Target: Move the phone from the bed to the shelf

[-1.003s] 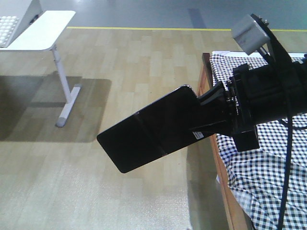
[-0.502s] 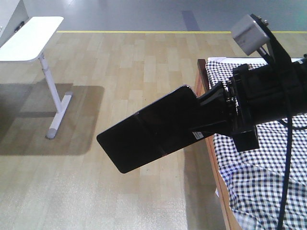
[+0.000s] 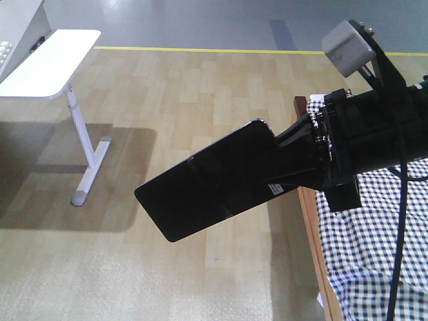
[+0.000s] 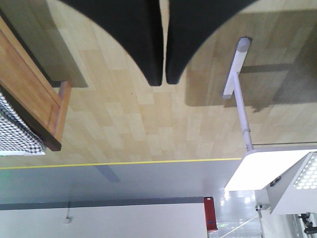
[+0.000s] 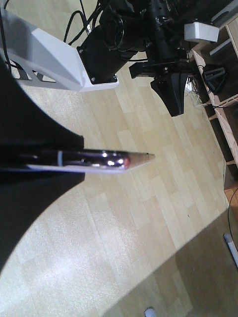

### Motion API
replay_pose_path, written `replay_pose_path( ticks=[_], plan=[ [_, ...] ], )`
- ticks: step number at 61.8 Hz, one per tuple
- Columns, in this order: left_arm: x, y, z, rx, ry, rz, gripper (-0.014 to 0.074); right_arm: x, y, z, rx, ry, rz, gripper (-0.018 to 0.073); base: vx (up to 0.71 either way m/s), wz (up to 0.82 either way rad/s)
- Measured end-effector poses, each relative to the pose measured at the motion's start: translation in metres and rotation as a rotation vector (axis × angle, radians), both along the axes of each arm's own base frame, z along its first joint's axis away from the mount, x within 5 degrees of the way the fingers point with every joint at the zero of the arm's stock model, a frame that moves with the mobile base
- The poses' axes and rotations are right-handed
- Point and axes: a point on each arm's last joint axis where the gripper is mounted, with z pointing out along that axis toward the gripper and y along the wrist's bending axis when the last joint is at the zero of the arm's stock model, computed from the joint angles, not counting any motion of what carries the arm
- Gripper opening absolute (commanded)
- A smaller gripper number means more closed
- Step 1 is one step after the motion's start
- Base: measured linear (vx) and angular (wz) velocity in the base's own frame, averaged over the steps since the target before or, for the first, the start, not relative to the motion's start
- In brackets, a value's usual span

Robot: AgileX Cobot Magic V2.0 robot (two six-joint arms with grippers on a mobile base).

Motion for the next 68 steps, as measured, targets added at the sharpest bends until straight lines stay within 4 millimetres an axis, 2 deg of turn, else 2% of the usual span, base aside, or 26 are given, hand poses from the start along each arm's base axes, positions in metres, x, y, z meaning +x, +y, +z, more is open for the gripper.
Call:
replay_pose_path(
  ticks=[42,68],
  plan=[
    [0.0,0.0,0.0,0.0,0.0,0.0,0.0001,0.0,0.0,0.0,0.0,0.0,0.0,-0.0001,0.24,0.1],
    [0.0,0.0,0.0,0.0,0.0,0.0,0.0001,0.0,0.0,0.0,0.0,0.0,0.0,-0.0001,0.27,-0.04]
  ],
)
